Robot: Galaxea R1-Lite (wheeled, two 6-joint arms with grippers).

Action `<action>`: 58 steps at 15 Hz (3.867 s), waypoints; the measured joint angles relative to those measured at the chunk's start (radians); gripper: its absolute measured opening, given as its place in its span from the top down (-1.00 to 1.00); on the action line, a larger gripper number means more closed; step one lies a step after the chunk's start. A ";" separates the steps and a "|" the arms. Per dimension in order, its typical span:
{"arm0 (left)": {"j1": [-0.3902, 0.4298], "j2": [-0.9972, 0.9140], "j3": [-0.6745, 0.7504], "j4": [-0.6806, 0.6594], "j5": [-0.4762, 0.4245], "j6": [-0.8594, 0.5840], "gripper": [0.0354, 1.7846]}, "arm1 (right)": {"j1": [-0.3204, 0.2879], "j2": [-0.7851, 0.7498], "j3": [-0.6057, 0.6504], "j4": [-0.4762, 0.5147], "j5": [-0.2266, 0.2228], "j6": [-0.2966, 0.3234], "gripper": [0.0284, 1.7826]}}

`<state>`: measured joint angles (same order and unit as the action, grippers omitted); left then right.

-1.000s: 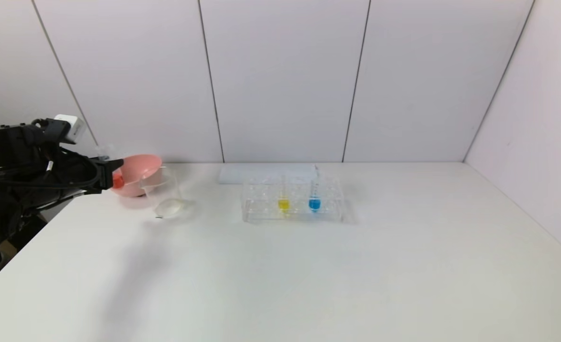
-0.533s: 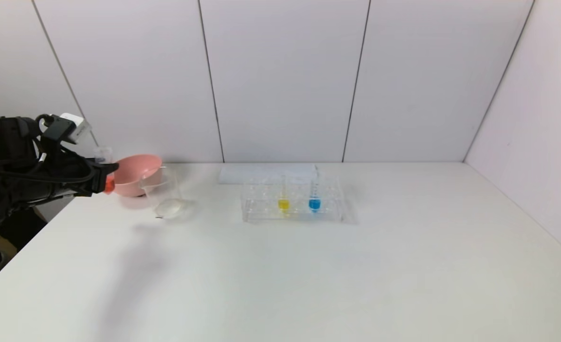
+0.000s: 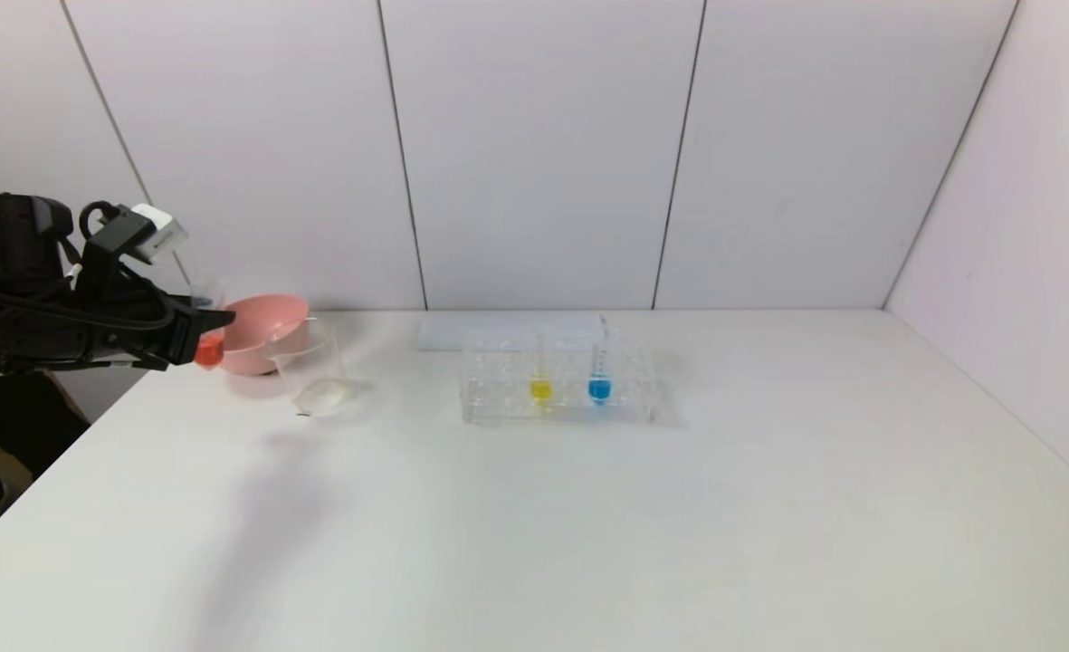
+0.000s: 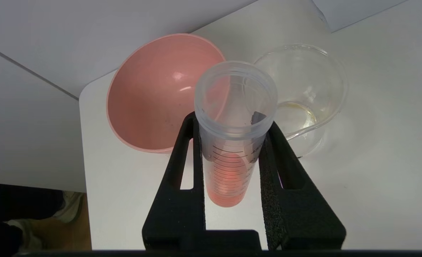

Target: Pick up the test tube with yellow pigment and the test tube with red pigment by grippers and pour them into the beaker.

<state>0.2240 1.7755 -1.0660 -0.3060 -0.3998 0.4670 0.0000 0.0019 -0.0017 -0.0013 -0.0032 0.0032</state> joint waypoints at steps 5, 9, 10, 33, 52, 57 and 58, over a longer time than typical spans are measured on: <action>-0.003 0.010 -0.077 0.130 -0.022 0.078 0.52 | 0.000 0.000 0.000 0.000 0.000 0.000 -0.91; -0.014 0.015 -0.146 0.242 -0.029 0.140 0.52 | 0.000 0.000 0.000 0.000 0.000 0.000 -0.91; -0.016 0.018 -0.155 0.243 -0.029 0.148 0.52 | 0.000 0.000 0.000 0.000 0.000 0.000 -0.91; -0.003 0.084 -0.454 0.642 -0.075 0.524 0.52 | 0.000 0.000 0.000 0.000 0.000 0.000 -0.91; -0.005 0.181 -0.736 0.981 0.008 0.804 0.52 | 0.000 0.000 0.000 0.000 -0.001 0.000 -0.91; -0.005 0.225 -0.821 1.069 0.048 0.856 0.52 | 0.000 0.000 0.000 0.000 0.000 0.000 -0.91; -0.006 0.230 -0.826 1.069 0.050 0.857 0.52 | 0.000 0.000 0.000 0.000 0.000 0.000 -0.91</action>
<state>0.2179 2.0060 -1.8915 0.7630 -0.3500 1.3245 0.0000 0.0019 -0.0017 -0.0013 -0.0036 0.0032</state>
